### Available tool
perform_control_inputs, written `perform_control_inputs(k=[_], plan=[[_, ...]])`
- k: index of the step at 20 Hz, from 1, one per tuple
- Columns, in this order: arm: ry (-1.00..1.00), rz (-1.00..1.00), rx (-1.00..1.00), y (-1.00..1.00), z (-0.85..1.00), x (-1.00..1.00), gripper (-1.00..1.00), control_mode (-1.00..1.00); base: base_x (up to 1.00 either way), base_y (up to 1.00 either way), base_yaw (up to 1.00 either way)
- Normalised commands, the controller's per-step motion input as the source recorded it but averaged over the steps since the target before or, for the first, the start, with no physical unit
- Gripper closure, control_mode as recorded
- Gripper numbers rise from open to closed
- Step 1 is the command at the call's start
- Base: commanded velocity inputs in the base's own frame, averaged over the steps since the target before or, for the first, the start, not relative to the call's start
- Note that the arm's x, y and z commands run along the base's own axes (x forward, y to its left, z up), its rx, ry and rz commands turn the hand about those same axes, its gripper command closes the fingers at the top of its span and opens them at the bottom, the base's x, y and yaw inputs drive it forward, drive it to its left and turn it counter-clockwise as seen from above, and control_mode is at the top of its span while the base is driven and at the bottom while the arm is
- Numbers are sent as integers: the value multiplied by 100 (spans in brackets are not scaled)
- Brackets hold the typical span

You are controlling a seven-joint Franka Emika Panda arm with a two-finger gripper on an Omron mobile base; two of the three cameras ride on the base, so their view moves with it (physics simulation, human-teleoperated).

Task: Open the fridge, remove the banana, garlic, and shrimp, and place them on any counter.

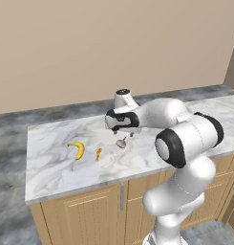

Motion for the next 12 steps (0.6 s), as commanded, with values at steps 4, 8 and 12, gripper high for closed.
perform_control_inputs(k=[4,8,12], plan=[[-1,0,0,0,100,-100,-100,-100,0,0,0],[0,0,0,0,99,-100,-100,-100,0,0,0],[0,2,0,0,74,-100,-100,-100,0,0,0]])
